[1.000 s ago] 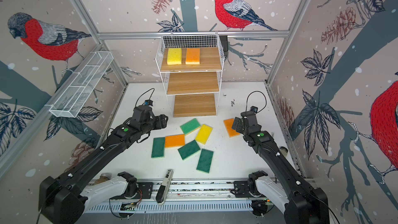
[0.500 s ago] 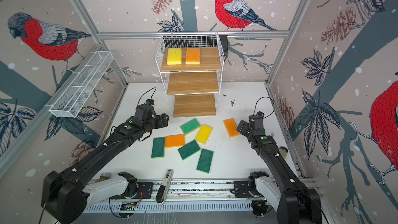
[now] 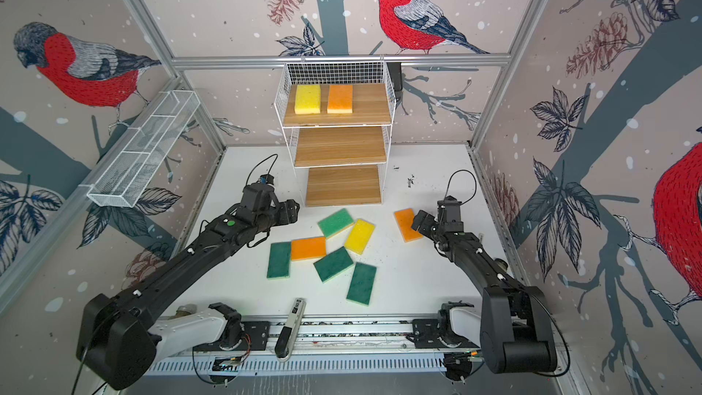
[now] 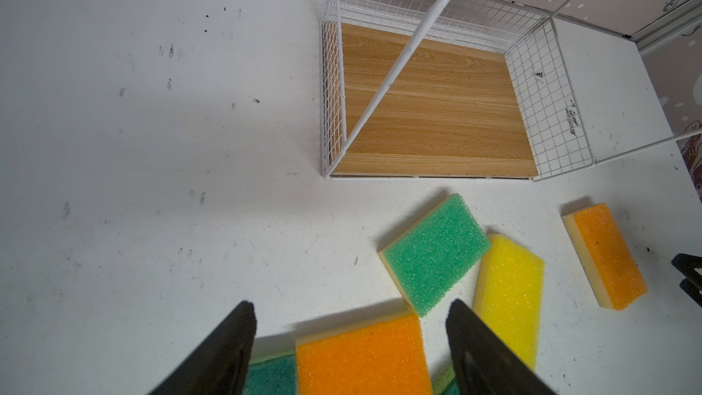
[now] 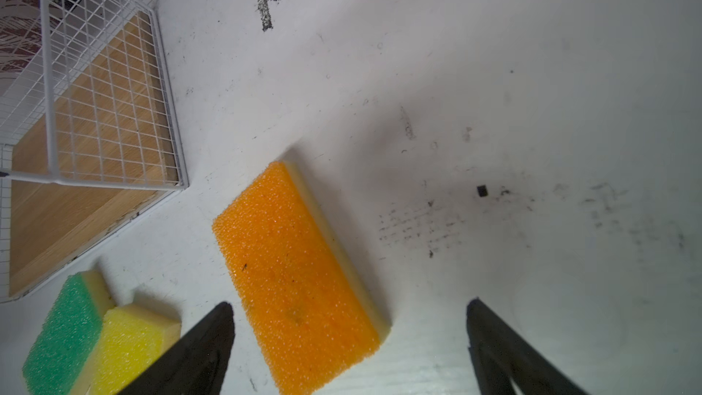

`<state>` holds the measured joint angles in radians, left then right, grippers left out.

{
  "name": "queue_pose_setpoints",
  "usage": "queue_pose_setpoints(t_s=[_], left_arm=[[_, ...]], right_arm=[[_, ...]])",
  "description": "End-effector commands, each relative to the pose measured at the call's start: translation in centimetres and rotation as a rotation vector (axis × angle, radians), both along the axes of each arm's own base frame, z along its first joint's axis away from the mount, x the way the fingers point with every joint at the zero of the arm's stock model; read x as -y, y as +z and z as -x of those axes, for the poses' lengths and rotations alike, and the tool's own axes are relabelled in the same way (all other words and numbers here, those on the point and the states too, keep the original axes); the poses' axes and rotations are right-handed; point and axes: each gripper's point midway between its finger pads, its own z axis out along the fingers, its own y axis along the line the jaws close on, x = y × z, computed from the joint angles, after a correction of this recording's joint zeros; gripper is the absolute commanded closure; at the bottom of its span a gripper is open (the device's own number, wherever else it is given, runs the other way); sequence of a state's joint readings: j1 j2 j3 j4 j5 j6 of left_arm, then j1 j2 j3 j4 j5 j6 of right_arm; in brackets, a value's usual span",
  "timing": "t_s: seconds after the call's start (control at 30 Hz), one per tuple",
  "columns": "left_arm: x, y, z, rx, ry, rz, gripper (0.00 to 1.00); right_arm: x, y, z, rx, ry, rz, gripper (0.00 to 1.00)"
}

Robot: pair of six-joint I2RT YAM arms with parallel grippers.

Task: Place and organize the cleaning sponges onto the shelf
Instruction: 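Lower the right gripper onto the orange sponge and close on its end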

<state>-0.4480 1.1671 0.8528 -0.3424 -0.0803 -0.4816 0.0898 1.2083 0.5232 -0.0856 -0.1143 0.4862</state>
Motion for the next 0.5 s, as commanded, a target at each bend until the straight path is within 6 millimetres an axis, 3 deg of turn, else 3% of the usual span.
queue_pose_setpoints(t_s=[0.0, 0.47], left_arm=[[-0.2, 0.7, -0.4, 0.034, 0.015, 0.003, 0.20], [-0.3, 1.0, -0.1, 0.036, 0.016, 0.011, 0.20]], right_arm=[[-1.4, 1.0, -1.2, 0.069, 0.068, -0.024, 0.05], [-3.9, -0.9, -0.8, 0.011, 0.158, 0.016, 0.05]])
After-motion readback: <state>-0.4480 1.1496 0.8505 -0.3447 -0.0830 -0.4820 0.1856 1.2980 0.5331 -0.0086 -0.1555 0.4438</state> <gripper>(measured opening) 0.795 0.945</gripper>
